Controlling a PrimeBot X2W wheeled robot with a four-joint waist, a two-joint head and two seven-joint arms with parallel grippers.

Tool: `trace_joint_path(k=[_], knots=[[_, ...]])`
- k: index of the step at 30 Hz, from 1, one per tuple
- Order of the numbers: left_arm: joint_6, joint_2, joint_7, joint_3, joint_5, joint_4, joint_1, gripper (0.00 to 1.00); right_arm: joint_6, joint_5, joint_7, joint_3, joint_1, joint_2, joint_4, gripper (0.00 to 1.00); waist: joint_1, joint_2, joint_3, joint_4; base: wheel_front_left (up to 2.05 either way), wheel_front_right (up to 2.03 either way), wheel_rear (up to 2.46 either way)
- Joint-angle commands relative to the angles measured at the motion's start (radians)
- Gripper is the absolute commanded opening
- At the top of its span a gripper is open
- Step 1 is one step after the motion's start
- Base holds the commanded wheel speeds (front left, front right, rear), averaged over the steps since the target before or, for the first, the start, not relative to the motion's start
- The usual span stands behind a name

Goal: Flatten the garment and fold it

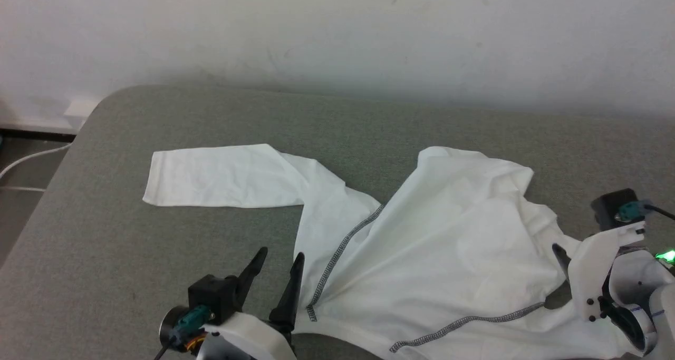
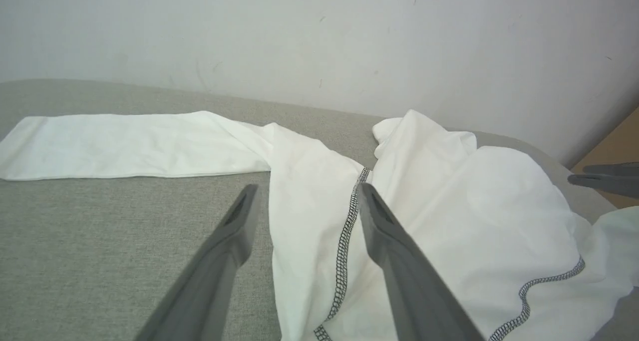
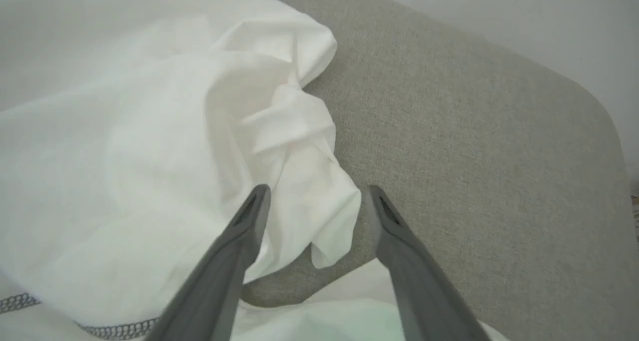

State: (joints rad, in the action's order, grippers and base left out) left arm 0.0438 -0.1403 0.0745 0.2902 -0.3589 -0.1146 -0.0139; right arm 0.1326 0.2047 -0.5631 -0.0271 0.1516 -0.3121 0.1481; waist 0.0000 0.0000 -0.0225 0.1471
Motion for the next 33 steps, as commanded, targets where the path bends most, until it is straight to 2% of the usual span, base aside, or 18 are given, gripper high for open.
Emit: trace_joint_path(k=[1,7,13,14,15,18,24,27,33], knots=[[0.004,0.006,0.044,0.011,0.028,-0.001,0.032,1.0,-0.002,-0.001,-0.053,-0.052,0.037,-0.041,0.063,1.0,0.0,0.0,-0.042,0.063,0.0,0.0,0.0],[0.006,0.024,0.108,0.037,0.055,-0.029,0.08,1.0,-0.002,0.001,-0.071,-0.115,0.119,-0.096,0.213,1.0,0.0,0.0,-0.102,0.114,0.0,0.0,0.0],[0.006,0.039,0.137,0.056,0.062,-0.069,0.116,1.0,-0.002,0.066,-0.076,-0.18,0.15,-0.096,0.362,1.0,0.0,0.0,-0.149,0.161,0.0,0.0,0.0],[0.005,0.042,0.141,0.057,0.06,-0.077,0.119,1.0,-0.002,0.079,-0.081,-0.2,0.144,-0.106,0.374,0.25,0.0,0.0,-0.151,0.166,0.0,0.0,0.0],[0.005,0.045,0.145,0.057,0.058,-0.084,0.122,1.0,-0.002,0.089,-0.076,-0.216,0.14,-0.122,0.382,0.0,0.0,0.0,-0.152,0.17,0.0,0.0,0.0],[0.003,0.05,0.155,0.06,0.054,-0.105,0.127,1.0,-0.002,0.075,-0.016,-0.221,0.155,-0.192,0.381,0.0,0.0,0.0,-0.149,0.176,0.0,0.0,0.0],[0.009,0.058,0.167,0.078,0.053,-0.134,0.146,1.0,-0.002,-0.072,0.159,-0.188,0.285,-0.337,0.35,0.0,0.0,0.0,-0.15,0.183,0.0,0.0,0.0],[0.012,0.063,0.171,0.084,0.05,-0.139,0.162,1.0,-0.002,-0.13,0.231,-0.195,0.373,-0.369,0.344,0.0,0.0,0.0,-0.17,0.192,0.0,0.0,0.0],[0.019,0.073,0.179,0.104,0.045,-0.142,0.206,1.0,-0.002,-0.241,0.334,-0.227,0.567,-0.383,0.377,0.0,0.0,0.0,-0.232,0.219,0.0,0.0,0.0]])
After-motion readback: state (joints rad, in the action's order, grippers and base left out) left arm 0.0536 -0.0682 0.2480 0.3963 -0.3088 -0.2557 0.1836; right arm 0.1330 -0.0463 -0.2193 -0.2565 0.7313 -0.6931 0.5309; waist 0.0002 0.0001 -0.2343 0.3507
